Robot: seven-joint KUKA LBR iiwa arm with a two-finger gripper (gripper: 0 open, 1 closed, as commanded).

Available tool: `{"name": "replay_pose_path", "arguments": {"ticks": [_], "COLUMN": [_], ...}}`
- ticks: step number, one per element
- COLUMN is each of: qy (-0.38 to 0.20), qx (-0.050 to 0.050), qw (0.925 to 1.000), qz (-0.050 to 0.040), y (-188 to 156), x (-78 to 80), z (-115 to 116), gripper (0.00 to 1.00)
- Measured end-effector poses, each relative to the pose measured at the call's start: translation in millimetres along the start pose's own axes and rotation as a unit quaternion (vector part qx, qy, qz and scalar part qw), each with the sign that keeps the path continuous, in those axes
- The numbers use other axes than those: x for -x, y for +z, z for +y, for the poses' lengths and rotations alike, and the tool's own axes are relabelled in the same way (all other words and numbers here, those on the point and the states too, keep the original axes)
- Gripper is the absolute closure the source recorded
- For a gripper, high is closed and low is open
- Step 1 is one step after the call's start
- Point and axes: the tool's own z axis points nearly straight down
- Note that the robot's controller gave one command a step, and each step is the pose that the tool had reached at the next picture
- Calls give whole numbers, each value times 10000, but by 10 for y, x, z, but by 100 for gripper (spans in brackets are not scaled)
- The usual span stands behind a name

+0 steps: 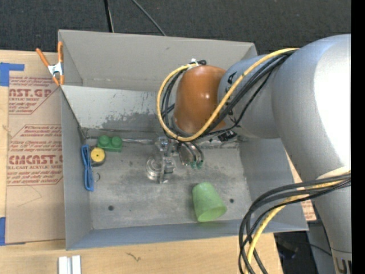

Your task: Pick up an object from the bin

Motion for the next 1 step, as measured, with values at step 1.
{"name": "replay_pose_path", "arguments": {"ticks": [1], "qy": [72], "qx": [0], "qw": [10000], "qz": [-15], "y": [-1637], "x": [-243], "z": [143], "gripper": [100]}}
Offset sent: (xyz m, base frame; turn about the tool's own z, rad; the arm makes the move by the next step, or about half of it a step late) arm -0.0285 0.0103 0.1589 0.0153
